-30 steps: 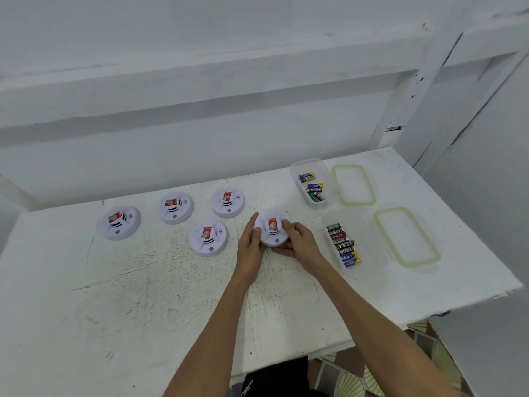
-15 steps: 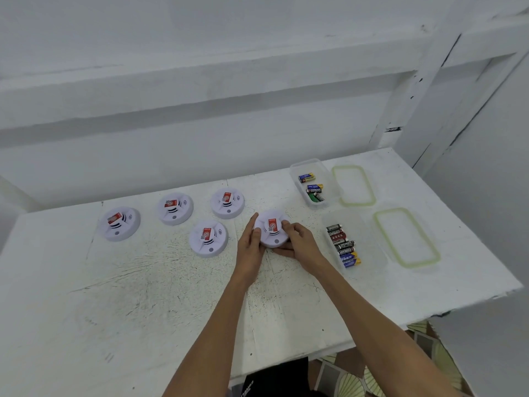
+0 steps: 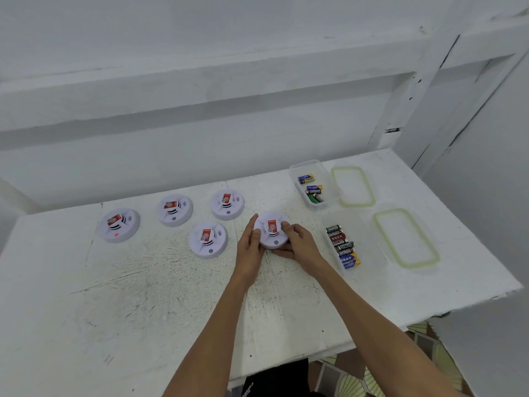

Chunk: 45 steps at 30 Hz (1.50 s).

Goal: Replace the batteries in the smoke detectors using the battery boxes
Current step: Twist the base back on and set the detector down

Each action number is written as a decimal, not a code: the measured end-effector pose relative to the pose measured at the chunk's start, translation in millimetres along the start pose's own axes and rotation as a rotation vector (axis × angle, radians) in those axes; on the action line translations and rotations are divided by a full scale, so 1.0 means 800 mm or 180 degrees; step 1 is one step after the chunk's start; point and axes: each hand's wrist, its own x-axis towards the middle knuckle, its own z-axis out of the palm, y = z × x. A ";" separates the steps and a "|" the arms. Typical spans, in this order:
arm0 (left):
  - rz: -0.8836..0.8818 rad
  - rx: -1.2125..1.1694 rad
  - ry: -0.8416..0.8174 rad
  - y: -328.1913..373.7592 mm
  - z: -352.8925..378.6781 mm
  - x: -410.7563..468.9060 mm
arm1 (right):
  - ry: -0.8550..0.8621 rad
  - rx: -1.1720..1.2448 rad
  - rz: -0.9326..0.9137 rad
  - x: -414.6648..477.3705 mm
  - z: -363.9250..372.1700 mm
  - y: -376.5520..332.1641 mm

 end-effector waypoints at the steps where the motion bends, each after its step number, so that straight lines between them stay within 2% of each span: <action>1: 0.0006 -0.0001 -0.0005 -0.001 0.000 0.001 | -0.0003 0.0001 -0.0001 0.000 0.000 0.000; 45: 0.0076 0.0022 -0.0069 -0.005 -0.002 0.005 | -0.0025 0.0038 0.0012 -0.005 0.001 -0.002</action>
